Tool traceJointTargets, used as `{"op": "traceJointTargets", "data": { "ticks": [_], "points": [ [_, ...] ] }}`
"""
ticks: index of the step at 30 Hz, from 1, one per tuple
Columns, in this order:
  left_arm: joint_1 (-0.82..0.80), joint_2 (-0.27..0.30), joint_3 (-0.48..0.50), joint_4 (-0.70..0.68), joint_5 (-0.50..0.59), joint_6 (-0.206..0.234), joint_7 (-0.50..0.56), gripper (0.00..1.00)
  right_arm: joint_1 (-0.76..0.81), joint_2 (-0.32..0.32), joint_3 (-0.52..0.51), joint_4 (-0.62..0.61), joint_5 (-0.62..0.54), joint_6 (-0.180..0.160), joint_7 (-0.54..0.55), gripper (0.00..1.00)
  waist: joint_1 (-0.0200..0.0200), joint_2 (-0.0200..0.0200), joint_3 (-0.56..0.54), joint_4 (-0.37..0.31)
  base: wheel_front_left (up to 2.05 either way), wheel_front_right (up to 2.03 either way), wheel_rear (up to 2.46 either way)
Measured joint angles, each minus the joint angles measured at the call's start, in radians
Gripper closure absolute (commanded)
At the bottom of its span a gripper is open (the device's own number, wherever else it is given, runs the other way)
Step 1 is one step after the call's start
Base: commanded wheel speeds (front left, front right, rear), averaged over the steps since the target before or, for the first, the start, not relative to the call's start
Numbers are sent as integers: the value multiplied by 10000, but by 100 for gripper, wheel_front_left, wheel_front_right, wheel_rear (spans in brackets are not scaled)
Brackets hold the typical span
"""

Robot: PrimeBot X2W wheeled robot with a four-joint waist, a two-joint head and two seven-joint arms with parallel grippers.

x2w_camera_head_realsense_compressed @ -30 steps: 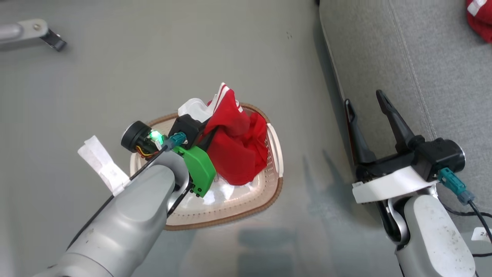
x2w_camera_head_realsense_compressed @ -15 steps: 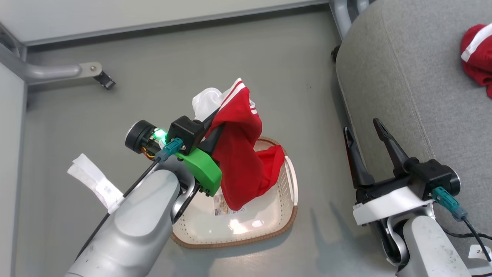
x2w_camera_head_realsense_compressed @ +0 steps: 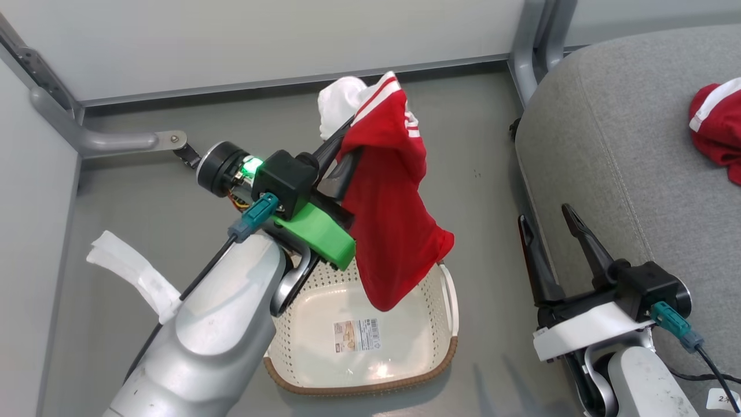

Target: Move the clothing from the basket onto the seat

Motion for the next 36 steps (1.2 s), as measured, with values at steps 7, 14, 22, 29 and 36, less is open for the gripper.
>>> {"op": "traceJointTargets", "data": {
  "ticks": [7,14,22,29,36],
  "points": [
    [-392,-151,73,-594,138,-13,0,100,115,0,61,-10,79,0,0,0,0,0,-237,84,0,0,0],
    [-632,-219,40,-688,146,-12,17,100,164,0,150,0,174,0,0,0,0,0,-459,125,0,0,0],
    [-639,-238,-52,-658,132,42,29,100,256,0,416,-48,219,0,0,0,0,0,-606,125,0,0,0],
    [-630,-293,-186,-546,90,77,29,100,78,0,980,-311,163,0,0,0,0,0,-597,118,0,0,0],
    [-626,-347,-293,-391,81,136,27,100,-186,0,1860,-483,291,0,0,0,0,0,-604,160,0,0,0]
  ]
}}
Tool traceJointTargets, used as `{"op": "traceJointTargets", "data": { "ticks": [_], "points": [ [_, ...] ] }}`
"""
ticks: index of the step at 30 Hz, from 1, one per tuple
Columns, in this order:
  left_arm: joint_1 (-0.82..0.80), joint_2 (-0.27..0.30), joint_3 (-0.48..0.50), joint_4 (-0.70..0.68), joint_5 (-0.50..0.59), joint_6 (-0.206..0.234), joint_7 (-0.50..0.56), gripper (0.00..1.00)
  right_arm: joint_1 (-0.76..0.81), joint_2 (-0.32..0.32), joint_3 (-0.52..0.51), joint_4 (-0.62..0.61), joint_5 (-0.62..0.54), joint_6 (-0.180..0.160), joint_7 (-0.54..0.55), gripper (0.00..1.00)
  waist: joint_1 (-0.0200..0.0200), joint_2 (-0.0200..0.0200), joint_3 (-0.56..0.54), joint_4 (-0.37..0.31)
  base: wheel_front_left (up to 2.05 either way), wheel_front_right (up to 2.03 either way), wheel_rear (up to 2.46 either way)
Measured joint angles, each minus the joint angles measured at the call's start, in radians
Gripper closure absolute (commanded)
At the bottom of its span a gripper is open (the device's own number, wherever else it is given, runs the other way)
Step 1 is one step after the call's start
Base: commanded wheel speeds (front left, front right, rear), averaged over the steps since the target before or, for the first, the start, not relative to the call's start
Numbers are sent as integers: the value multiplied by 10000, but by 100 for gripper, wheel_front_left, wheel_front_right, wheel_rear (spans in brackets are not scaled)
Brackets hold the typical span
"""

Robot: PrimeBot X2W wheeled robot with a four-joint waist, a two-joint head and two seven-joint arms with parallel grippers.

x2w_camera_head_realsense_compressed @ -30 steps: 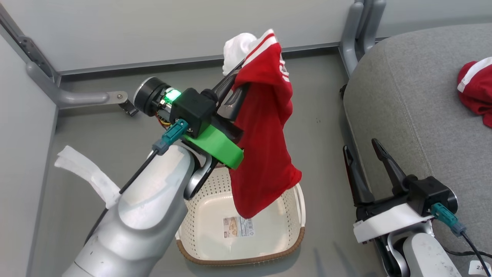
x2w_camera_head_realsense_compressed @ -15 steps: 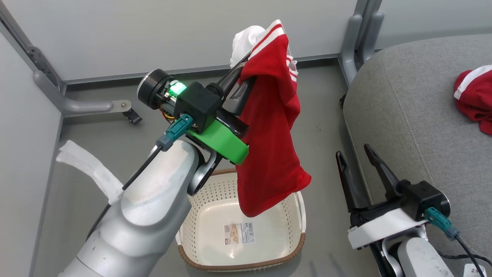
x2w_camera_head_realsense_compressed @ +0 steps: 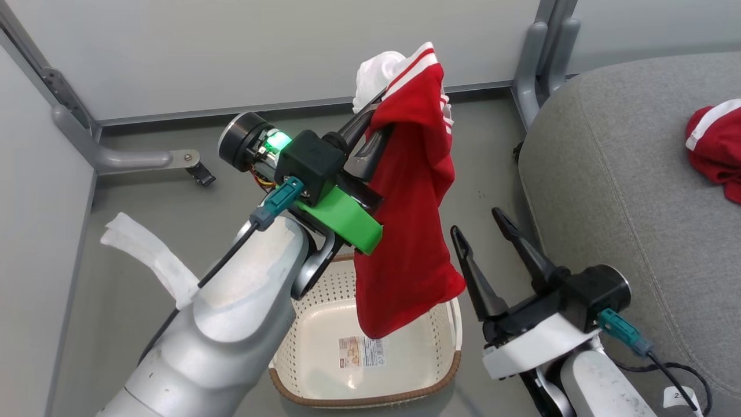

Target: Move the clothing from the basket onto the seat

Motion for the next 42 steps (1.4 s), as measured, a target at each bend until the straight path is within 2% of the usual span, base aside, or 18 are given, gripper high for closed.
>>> {"op": "traceJointTargets", "data": {
  "ticks": [8,14,22,31,42],
  "points": [
    [-2,-201,-286,165,88,236,-12,100,-391,4,865,136,424,0,0,0,0,0,91,78,0,0,0],
    [-40,-328,-527,203,136,445,-10,100,-912,2,1018,566,554,0,0,0,0,0,274,119,0,0,0],
    [-240,-451,-895,157,121,886,-12,100,-1668,0,1001,1557,516,0,0,0,0,0,556,250,0,0,0],
    [-500,-485,-1639,-255,-389,1281,-15,100,-2568,0,1400,2940,556,0,0,0,-1,0,776,444,0,0,0],
    [-909,-491,-2295,-681,-905,1758,-17,100,-3707,0,1164,4349,909,0,0,0,0,0,1042,761,0,0,0]
  ]
}}
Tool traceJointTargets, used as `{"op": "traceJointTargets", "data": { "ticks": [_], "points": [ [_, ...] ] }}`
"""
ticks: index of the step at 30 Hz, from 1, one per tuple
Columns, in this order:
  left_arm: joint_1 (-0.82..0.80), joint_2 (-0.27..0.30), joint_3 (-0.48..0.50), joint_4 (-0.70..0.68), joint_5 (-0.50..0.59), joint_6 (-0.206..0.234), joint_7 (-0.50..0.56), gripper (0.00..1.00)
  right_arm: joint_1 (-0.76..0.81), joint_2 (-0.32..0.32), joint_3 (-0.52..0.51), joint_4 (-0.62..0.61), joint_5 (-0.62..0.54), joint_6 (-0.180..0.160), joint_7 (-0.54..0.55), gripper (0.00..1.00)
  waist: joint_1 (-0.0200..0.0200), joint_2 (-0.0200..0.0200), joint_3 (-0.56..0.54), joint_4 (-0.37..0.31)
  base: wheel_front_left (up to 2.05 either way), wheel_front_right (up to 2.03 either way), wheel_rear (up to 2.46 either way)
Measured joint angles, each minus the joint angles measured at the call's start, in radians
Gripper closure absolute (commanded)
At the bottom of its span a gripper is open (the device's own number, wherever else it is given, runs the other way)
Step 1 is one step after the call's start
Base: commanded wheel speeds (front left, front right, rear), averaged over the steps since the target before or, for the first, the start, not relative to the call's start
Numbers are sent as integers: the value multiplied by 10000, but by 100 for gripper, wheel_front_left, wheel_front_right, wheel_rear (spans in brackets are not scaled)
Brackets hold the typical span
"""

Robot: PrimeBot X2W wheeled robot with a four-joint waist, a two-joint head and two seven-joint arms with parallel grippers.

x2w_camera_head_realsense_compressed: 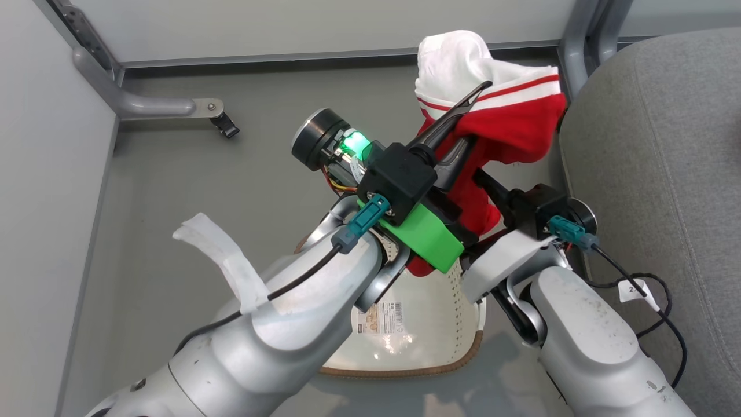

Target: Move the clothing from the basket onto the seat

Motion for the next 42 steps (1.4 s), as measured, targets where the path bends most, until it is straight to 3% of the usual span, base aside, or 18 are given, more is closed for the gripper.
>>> {"op": "traceJointTargets", "data": {
  "ticks": [6,7,9,37,38,39,40,42],
  "points": [
    [-86,2,-61,17,-58,61,0,100,-329,4,-71,332,255,0,0,0,0,0,83,142,0,0,0],
    [-92,2,-69,17,-69,84,0,100,-341,2,-52,414,309,0,0,28,0,0,85,154,0,0,0],
    [-98,2,-86,17,-73,90,0,100,-367,2,-29,466,366,0,0,100,0,0,79,173,0,0,0],
    [-63,0,56,420,-59,-94,-10,100,-351,2,431,489,426,0,0,100,0,0,-137,78,0,0,0],
    [-60,0,67,418,-44,-92,-10,71,-327,2,439,489,424,0,0,100,0,0,-148,74,0,0,0],
    [-54,0,77,420,-36,-90,-10,18,-315,2,449,489,420,0,0,100,0,0,-156,71,0,0,0],
    [-45,0,88,422,-12,-88,-10,0,-314,2,456,487,405,0,0,100,0,0,-157,71,0,0,0],
    [-38,0,100,426,13,-86,-12,0,-310,2,477,477,368,0,0,100,0,0,-160,70,0,0,0]
  ]
}}
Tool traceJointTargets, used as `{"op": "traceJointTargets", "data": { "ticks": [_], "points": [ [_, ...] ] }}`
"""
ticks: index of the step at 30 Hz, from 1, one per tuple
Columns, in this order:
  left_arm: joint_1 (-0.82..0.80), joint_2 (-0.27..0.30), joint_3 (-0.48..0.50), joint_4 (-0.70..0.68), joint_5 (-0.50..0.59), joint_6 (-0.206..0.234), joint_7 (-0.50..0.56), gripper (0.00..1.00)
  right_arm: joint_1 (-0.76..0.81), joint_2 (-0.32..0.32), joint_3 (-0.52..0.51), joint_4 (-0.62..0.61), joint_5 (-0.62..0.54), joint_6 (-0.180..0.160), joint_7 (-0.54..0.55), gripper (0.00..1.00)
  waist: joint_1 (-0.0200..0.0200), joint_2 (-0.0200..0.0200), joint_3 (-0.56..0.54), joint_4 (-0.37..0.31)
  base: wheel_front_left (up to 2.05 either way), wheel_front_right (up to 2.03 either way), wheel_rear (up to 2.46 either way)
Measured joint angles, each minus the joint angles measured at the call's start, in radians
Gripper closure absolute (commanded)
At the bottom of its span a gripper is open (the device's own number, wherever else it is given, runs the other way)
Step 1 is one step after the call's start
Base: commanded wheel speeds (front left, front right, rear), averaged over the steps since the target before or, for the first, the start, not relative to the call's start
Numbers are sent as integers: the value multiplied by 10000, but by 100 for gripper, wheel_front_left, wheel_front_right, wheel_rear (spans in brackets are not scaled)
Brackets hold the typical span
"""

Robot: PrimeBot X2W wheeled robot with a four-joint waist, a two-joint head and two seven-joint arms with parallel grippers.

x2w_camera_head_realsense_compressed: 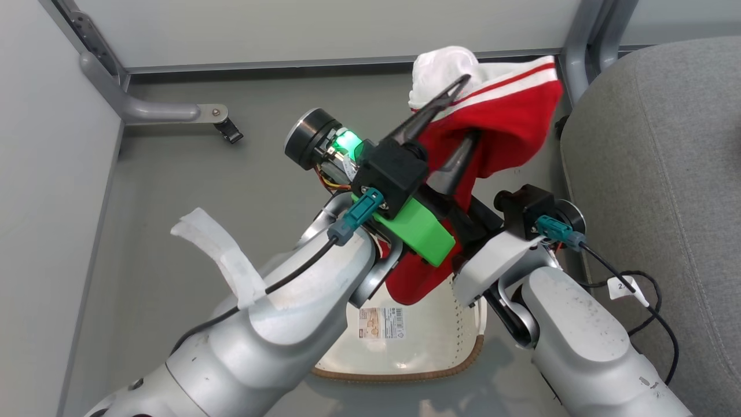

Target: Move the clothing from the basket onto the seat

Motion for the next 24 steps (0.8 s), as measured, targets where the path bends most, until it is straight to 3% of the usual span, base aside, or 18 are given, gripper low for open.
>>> {"op": "traceJointTargets", "data": {
  "ticks": [14,24],
  "points": [
    [93,0,115,-36,88,8,0,0,44,-2,109,-27,-44,0,0,100,0,0,-18,-11,0,0,0],
    [172,-4,347,119,286,-15,0,0,51,4,-59,-222,-278,0,2,100,0,0,56,-378,0,0,0]
  ]
}}
